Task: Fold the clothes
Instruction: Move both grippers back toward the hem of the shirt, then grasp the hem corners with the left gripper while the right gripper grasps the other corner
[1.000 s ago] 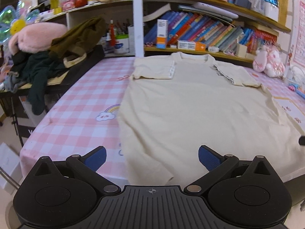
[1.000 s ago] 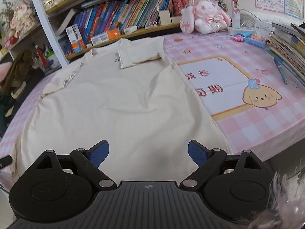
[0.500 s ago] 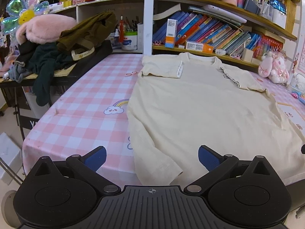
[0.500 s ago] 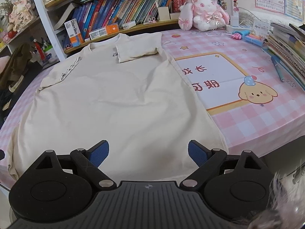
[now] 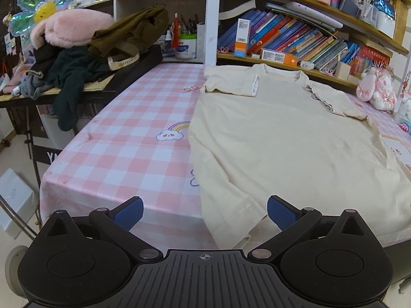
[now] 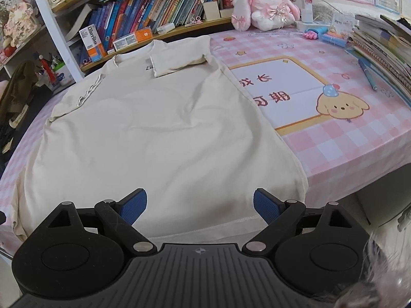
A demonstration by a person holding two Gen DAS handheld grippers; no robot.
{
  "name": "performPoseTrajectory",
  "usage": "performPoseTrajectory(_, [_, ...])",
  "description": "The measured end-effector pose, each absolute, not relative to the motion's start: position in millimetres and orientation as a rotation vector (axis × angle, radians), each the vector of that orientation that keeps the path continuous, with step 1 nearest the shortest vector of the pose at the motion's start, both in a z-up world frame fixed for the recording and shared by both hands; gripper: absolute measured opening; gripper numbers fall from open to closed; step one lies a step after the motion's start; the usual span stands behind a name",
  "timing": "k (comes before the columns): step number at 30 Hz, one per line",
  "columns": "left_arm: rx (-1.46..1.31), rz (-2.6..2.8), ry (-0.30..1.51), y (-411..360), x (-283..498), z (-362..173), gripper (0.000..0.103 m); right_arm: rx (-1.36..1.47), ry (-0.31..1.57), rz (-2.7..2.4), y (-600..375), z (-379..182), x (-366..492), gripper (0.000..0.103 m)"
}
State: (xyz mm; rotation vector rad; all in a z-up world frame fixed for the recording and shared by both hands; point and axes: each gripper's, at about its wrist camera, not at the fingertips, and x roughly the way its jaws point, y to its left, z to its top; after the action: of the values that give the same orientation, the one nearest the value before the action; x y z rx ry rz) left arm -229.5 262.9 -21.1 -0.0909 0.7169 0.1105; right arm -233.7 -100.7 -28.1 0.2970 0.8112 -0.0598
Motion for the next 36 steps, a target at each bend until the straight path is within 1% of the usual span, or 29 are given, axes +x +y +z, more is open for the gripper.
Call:
performPoseTrajectory(9, [-0.132, 0.121, 0.758, 276.8, -234.3, -29.2, 0.102, 0.373, 0.838, -0.079, -104.6, -33.9, -238.4, 0.09])
performPoseTrajectory(10, [-0.132, 0.122, 0.761, 277.4, -234.9, -30.0, 0.099, 0.377, 0.842, -0.08, -105.0, -34.7, -238.8, 0.09])
performPoseTrajectory(11, [-0.133, 0.122, 0.763, 278.2, -235.3, -30.8, 0.093, 0.384, 0.847, -0.082, -105.8, -35.2, -239.0, 0.09])
performPoseTrajectory(13, [-0.153, 0.122, 0.774, 282.0, -234.1, -32.5, 0.09, 0.401, 0.85, -0.085, -108.9, -35.9, -239.4, 0.09])
performPoseTrajectory(18, [-0.188, 0.096, 0.752, 281.2, -231.6, -30.6, 0.089, 0.419, 0.854, -0.111, -114.6, -37.3, -241.5, 0.09])
performPoseTrajectory(21, [-0.07, 0.021, 0.716, 257.0, -225.9, -25.9, 0.09, 0.416, 0.859, -0.117, -115.6, -37.6, -243.0, 0.09])
performPoseTrajectory(25, [0.16, 0.015, 0.732, 222.6, -211.6, -34.3, 0.09, 0.397, 0.852, -0.128, -116.1, -35.6, -245.5, 0.09])
performPoseTrajectory(27, [0.214, 0.024, 0.755, 215.1, -207.0, -39.7, 0.089, 0.394, 0.845, -0.138, -118.5, -34.8, -247.6, 0.09])
performPoseTrajectory(28, [0.227, 0.033, 0.761, 215.2, -207.4, -40.6, 0.083, 0.394, 0.842, -0.145, -119.6, -34.5, -248.8, 0.09])
performPoseTrajectory(29, [0.237, 0.042, 0.767, 215.8, -207.9, -41.3, 0.07, 0.394, 0.842, -0.151, -121.6, -34.2, -250.4, 0.09])
performPoseTrajectory(30, [0.213, 0.065, 0.766, 222.3, -209.3, -39.7, 0.063, 0.393, 0.84, -0.156, -123.7, -33.7, -251.8, 0.09])
performPoseTrajectory(31, [0.189, 0.087, 0.765, 228.8, -210.7, -38.1, 0.047, 0.393, 0.839, -0.16, -125.8, -33.3, -253.2, 0.09])
performPoseTrajectory(32, [0.163, 0.109, 0.765, 235.6, -212.2, -36.6, 0.036, 0.392, 0.837, -0.165, -127.9, -32.8, -254.6, 0.09])
performPoseTrajectory(33, [0.112, 0.125, 0.771, 245.8, -213.8, -35.7, 0.033, 0.389, 0.835, -0.169, -130.2, -32.4, -256.2, 0.09])
performPoseTrajectory(34, [0.077, 0.118, 0.784, 252.4, -214.4, -37.0, 0.026, 0.384, 0.834, -0.169, -133.1, -32.2, -257.6, 0.09])
performPoseTrajectory(35, [0.043, 0.111, 0.797, 259.1, -214.9, -38.3, 0.022, 0.381, 0.832, -0.166, -136.2, -32.5, -258.6, 0.09])
performPoseTrajectory(36, [0.009, 0.104, 0.809, 265.6, -215.4, -39.7, 0.021, 0.379, 0.831, -0.164, -139.3, -32.8, -259.6, 0.09])
